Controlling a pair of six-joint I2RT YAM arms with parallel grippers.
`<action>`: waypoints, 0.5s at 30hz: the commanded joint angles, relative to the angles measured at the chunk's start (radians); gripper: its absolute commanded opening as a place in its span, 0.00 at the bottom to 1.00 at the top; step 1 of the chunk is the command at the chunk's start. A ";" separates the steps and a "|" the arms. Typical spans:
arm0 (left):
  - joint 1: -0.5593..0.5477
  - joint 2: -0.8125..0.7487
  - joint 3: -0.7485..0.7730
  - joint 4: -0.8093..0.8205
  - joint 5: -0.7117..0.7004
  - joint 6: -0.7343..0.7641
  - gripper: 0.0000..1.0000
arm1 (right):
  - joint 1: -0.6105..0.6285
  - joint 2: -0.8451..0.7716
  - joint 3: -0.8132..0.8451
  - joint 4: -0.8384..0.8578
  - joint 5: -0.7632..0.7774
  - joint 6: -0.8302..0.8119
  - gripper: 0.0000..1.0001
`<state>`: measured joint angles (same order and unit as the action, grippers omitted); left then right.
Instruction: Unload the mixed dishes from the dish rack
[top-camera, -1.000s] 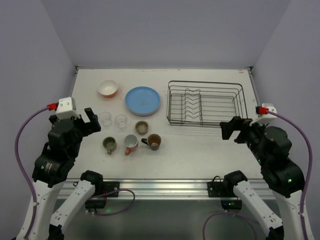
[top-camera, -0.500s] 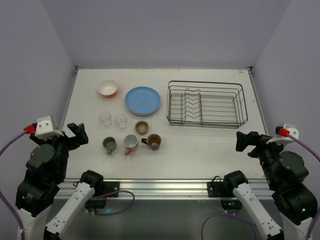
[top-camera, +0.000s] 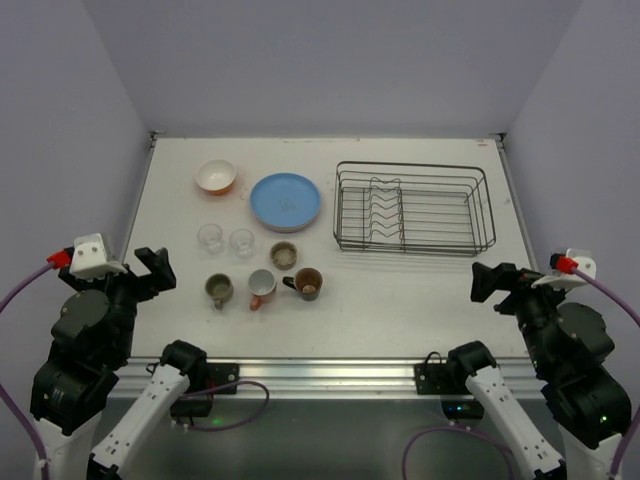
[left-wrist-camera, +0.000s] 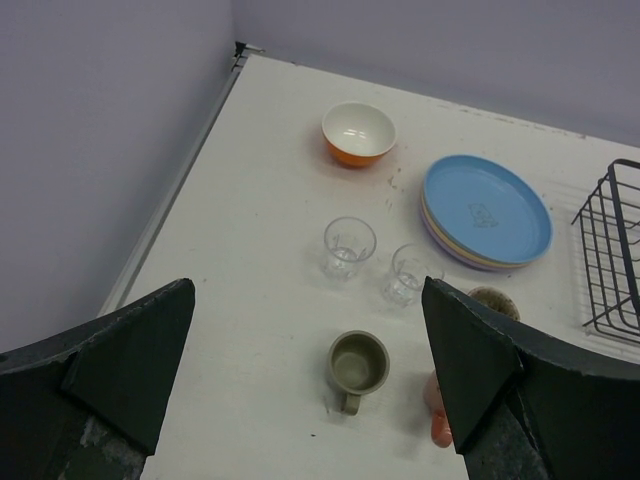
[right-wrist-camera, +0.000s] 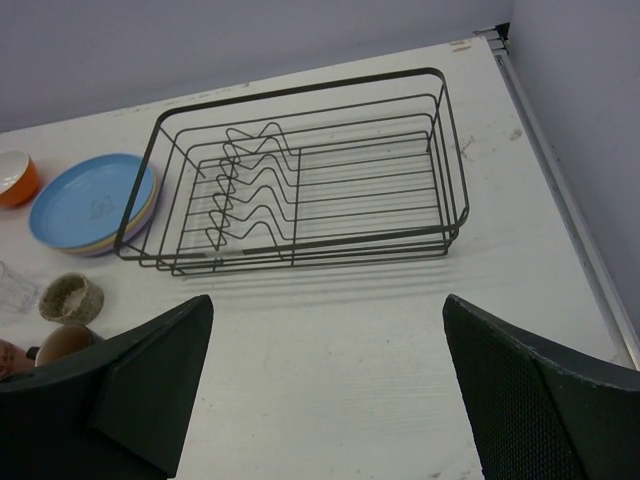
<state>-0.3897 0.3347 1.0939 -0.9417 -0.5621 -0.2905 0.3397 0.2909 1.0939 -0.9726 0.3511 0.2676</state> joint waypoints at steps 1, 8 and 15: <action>-0.008 -0.010 -0.026 0.067 -0.015 0.043 1.00 | 0.001 0.001 -0.011 0.066 -0.004 0.005 0.99; -0.008 0.003 -0.057 0.106 -0.027 0.063 1.00 | 0.001 0.001 -0.017 0.068 0.000 0.001 0.99; -0.008 0.009 -0.078 0.130 -0.013 0.067 1.00 | 0.002 -0.010 -0.039 0.089 0.000 0.005 0.99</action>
<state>-0.3897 0.3302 1.0237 -0.8700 -0.5655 -0.2443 0.3397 0.2913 1.0611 -0.9344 0.3492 0.2680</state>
